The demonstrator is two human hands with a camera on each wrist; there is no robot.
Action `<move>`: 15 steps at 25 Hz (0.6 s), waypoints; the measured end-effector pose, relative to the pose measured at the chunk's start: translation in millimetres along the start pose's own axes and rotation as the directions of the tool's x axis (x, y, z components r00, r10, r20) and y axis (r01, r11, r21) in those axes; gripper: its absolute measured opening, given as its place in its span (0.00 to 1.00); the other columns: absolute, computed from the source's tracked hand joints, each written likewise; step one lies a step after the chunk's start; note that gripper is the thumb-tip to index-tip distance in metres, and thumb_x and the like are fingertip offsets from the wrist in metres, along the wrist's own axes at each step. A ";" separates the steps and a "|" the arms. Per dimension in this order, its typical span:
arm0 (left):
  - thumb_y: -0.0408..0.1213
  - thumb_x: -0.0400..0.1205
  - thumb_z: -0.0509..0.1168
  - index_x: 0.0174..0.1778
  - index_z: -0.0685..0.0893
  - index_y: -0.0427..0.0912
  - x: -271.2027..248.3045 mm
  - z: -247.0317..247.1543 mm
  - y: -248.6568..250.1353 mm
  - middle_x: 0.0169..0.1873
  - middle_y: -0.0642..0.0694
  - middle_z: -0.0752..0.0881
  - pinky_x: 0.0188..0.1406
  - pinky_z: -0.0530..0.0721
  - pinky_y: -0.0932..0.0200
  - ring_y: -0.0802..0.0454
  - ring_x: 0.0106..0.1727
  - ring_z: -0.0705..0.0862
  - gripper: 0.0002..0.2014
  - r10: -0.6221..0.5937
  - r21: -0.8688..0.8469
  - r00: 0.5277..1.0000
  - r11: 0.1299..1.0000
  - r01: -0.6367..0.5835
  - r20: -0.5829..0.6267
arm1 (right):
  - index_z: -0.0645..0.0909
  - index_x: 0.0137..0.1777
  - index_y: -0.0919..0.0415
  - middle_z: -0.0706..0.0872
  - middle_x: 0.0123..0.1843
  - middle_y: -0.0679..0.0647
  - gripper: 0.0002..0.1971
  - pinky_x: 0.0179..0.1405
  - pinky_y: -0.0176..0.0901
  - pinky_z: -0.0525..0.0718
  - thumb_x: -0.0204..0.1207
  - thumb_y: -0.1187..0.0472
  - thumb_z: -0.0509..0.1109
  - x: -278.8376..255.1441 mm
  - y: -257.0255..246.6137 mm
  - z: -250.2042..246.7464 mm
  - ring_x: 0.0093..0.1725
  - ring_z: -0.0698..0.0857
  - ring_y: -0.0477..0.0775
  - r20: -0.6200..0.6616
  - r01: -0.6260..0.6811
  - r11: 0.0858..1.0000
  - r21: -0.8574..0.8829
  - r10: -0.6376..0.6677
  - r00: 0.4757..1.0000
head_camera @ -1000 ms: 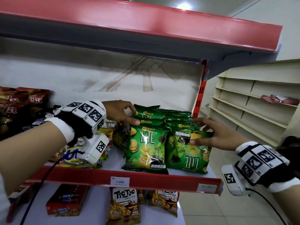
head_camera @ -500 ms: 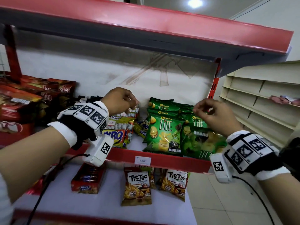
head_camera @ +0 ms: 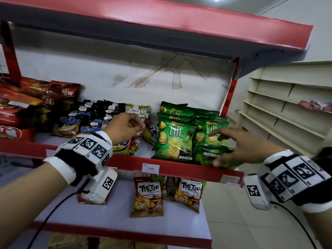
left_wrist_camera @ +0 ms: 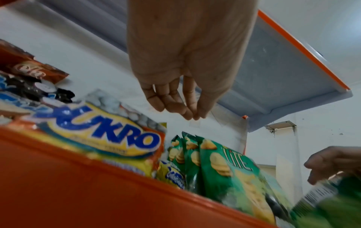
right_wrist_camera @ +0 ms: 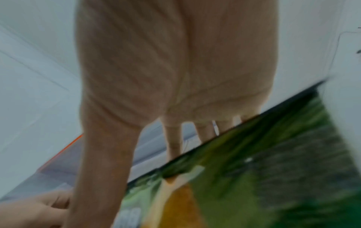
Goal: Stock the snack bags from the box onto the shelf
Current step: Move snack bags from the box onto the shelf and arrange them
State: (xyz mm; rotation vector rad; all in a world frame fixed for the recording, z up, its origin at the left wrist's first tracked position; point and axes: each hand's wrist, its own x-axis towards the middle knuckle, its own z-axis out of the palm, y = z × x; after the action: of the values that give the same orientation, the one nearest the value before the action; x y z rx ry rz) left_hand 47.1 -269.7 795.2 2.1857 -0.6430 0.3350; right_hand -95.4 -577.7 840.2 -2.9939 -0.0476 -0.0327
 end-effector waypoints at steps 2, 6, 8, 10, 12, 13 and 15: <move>0.36 0.80 0.68 0.40 0.85 0.47 -9.6 14.5 0.3 0.38 0.50 0.86 0.39 0.79 0.61 0.56 0.39 0.83 0.04 0.020 -0.014 1.000 1.000 -0.020 -0.005 | 0.66 0.67 0.27 0.73 0.61 0.45 0.39 0.63 0.46 0.76 0.58 0.42 0.82 -6.9 14.1 7.0 0.60 0.74 0.48 0.094 -0.064 0.996 -0.067 0.070 0.993; 0.36 0.79 0.70 0.44 0.84 0.42 -22.1 33.6 0.6 0.37 0.50 0.84 0.34 0.77 0.64 0.56 0.37 0.81 0.02 0.047 -0.042 0.995 0.998 -0.051 -0.092 | 0.74 0.60 0.43 0.83 0.56 0.53 0.27 0.40 0.35 0.83 0.65 0.59 0.81 2.8 40.0 2.8 0.44 0.84 0.47 -0.098 -0.052 0.983 0.174 0.070 0.993; 0.35 0.79 0.70 0.46 0.84 0.40 -22.9 37.1 -1.1 0.36 0.52 0.82 0.29 0.71 0.72 0.62 0.33 0.78 0.04 0.060 -0.011 0.992 0.998 -0.061 -0.110 | 0.75 0.56 0.51 0.84 0.52 0.58 0.23 0.33 0.42 0.85 0.64 0.60 0.82 16.1 50.4 -4.4 0.38 0.85 0.54 -0.233 -0.034 0.932 0.361 0.125 0.965; 0.36 0.79 0.70 0.47 0.83 0.39 -23.9 38.2 -3.8 0.37 0.50 0.82 0.28 0.69 0.74 0.64 0.33 0.76 0.05 0.051 0.016 0.993 0.999 -0.049 -0.109 | 0.77 0.61 0.55 0.83 0.55 0.60 0.24 0.38 0.52 0.88 0.66 0.61 0.80 29.6 57.1 -3.0 0.39 0.87 0.61 -0.264 -0.019 0.897 0.443 0.151 0.953; 0.36 0.78 0.70 0.49 0.83 0.38 -26.1 38.2 -6.6 0.38 0.49 0.82 0.27 0.68 0.76 0.65 0.32 0.76 0.07 0.033 0.032 0.993 0.999 -0.029 -0.112 | 0.75 0.67 0.54 0.81 0.56 0.59 0.26 0.40 0.56 0.89 0.69 0.60 0.78 39.1 60.7 9.0 0.39 0.87 0.62 -0.251 -0.051 0.899 0.435 0.175 0.952; 0.36 0.78 0.70 0.49 0.83 0.38 -27.9 37.8 -8.0 0.38 0.50 0.82 0.26 0.69 0.76 0.65 0.31 0.75 0.07 0.028 0.038 0.993 0.999 -0.024 -0.117 | 0.74 0.68 0.53 0.80 0.54 0.57 0.27 0.39 0.57 0.89 0.70 0.59 0.78 41.6 62.4 16.5 0.37 0.87 0.62 -0.252 -0.074 0.897 0.437 0.201 0.947; 0.37 0.78 0.70 0.49 0.83 0.39 -31.2 36.1 -10.6 0.40 0.49 0.82 0.25 0.68 0.76 0.66 0.31 0.74 0.08 0.017 0.051 0.991 0.999 -0.011 -0.130 | 0.73 0.69 0.52 0.79 0.49 0.52 0.26 0.34 0.50 0.89 0.71 0.56 0.76 42.6 65.9 28.8 0.33 0.86 0.57 -0.258 -0.103 0.882 0.460 0.244 0.935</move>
State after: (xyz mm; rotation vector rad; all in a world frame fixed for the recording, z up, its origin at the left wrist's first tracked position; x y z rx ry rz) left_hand 27.7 -281.5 751.8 2.1871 -0.5833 0.5018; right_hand -50.1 -637.3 803.1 -2.4911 0.2242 -0.4146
